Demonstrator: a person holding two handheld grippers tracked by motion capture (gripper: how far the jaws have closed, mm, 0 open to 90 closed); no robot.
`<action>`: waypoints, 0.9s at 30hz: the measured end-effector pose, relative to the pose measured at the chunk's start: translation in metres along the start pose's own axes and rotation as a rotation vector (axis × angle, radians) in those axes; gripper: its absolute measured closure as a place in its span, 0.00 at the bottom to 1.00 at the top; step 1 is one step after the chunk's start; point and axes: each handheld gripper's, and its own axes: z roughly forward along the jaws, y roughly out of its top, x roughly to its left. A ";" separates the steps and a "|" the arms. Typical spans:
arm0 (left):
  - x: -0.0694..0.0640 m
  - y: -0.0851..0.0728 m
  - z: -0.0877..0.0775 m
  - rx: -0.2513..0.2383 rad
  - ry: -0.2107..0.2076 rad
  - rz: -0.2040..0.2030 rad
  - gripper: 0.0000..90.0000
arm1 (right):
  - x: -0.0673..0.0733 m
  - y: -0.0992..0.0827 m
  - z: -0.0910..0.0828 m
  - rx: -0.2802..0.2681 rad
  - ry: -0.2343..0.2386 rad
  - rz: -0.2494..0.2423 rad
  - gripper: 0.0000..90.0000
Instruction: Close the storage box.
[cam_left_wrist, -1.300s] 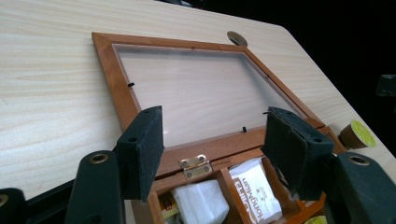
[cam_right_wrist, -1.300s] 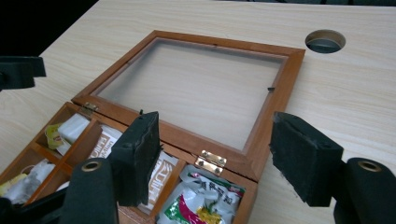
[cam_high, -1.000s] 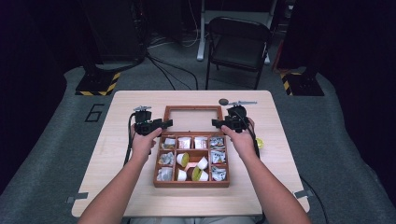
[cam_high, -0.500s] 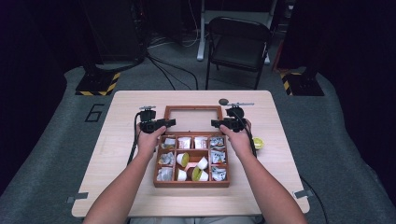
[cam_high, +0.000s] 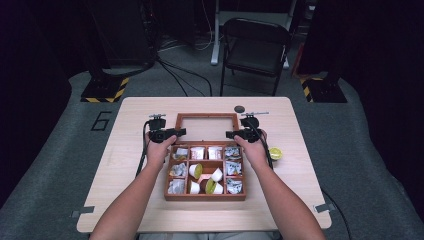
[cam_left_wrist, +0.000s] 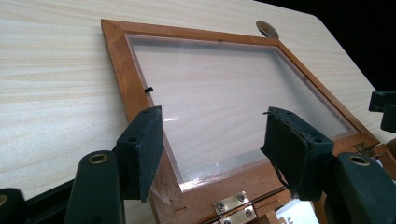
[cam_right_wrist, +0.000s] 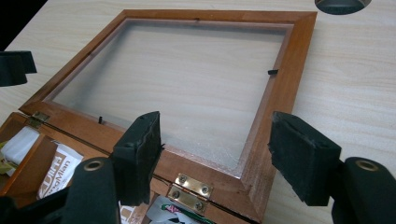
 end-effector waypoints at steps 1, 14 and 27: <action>0.000 0.000 0.000 0.002 -0.002 0.001 0.42 | 0.000 0.000 0.001 0.002 0.003 0.002 0.37; 0.005 -0.002 0.004 0.029 0.010 0.007 0.42 | -0.002 -0.002 0.008 0.022 0.006 0.011 0.37; 0.009 -0.002 0.006 0.055 0.009 -0.020 0.42 | -0.006 -0.003 0.012 0.040 0.000 0.016 0.37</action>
